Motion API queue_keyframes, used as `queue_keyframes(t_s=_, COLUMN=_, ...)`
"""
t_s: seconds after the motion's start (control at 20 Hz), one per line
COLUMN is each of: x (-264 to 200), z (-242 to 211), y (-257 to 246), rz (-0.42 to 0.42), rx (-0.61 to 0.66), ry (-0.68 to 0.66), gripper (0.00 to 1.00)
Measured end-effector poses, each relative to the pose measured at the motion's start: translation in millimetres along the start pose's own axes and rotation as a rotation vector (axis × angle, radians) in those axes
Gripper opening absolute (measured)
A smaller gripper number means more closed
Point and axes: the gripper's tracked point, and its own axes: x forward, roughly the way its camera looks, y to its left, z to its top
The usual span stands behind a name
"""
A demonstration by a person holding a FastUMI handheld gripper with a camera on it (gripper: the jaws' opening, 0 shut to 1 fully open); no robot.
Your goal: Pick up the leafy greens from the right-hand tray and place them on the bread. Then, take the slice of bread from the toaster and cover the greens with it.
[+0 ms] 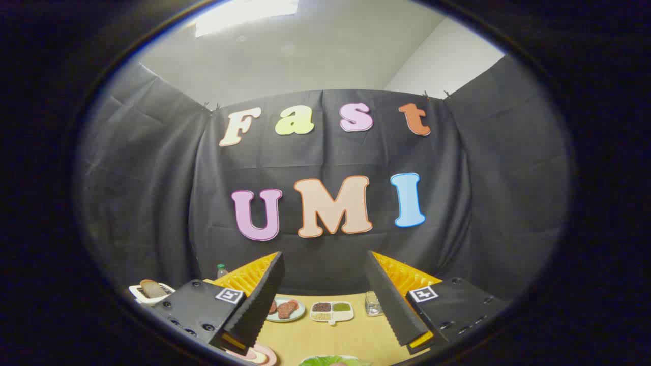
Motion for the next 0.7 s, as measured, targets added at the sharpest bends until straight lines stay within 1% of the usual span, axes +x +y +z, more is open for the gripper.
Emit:
queue_keyframes(t_s=0.25, x=-3, z=9, y=-12, rz=-0.005, rx=-0.033, ry=-0.029, gripper=1.00)
queue_keyframes(t_s=0.7, x=-4, z=5, y=-19, rz=0.015, rx=-0.057, ry=-0.027, gripper=1.00)
